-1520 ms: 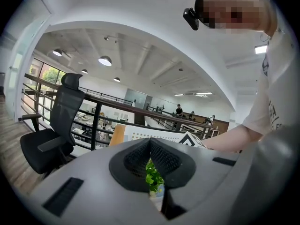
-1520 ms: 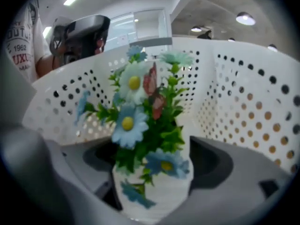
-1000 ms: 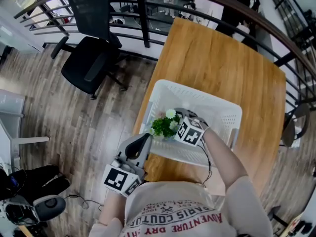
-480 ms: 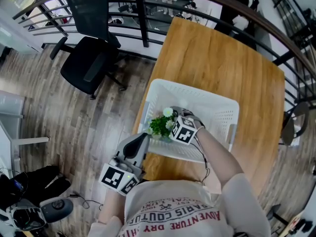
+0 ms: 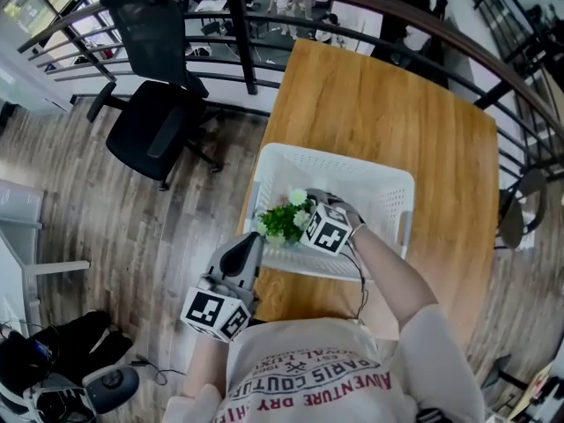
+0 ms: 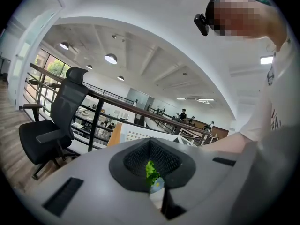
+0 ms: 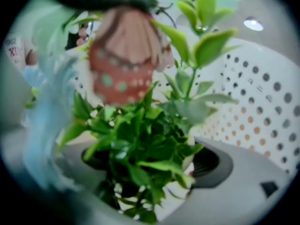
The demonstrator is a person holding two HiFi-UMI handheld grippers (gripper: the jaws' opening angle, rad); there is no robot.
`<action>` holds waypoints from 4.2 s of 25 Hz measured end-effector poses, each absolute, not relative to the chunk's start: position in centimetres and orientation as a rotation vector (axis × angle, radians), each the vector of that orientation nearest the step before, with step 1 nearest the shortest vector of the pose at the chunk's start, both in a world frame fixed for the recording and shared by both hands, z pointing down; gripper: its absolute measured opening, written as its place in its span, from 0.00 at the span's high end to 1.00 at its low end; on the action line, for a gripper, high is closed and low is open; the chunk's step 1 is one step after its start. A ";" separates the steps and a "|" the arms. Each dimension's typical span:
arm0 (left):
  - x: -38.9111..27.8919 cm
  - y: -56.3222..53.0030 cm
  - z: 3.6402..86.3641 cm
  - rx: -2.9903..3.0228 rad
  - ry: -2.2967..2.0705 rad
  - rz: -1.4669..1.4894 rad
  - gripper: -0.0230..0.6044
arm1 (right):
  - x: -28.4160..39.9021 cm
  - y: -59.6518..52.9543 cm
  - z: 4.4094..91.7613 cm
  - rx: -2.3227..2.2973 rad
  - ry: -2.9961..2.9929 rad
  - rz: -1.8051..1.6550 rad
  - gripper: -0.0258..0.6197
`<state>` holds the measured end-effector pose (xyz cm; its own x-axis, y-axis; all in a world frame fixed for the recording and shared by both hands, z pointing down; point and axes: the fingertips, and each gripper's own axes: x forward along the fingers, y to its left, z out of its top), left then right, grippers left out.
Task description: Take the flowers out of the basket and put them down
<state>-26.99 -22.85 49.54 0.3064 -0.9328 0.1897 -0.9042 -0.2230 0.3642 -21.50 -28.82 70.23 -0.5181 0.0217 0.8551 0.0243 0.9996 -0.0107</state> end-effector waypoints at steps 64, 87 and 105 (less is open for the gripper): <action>13.0 -22.3 51.1 2.419 -1.404 0.133 0.93 | 22.0 -28.3 72.0 0.639 -2.204 0.329 0.21; 12.9 -21.9 50.7 2.455 -1.371 0.112 0.93 | 22.6 -26.8 62.7 0.976 -2.343 0.335 0.21; 1.6 -21.6 43.6 2.573 -1.415 0.018 0.92 | 13.5 -25.4 47.3 1.451 -2.508 0.137 0.87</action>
<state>1.60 -21.57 43.63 0.5403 -0.8344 0.1087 -0.8369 -0.5194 0.1725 13.50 -25.43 47.28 -0.4781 -0.8412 0.2527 -0.8638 0.5024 0.0385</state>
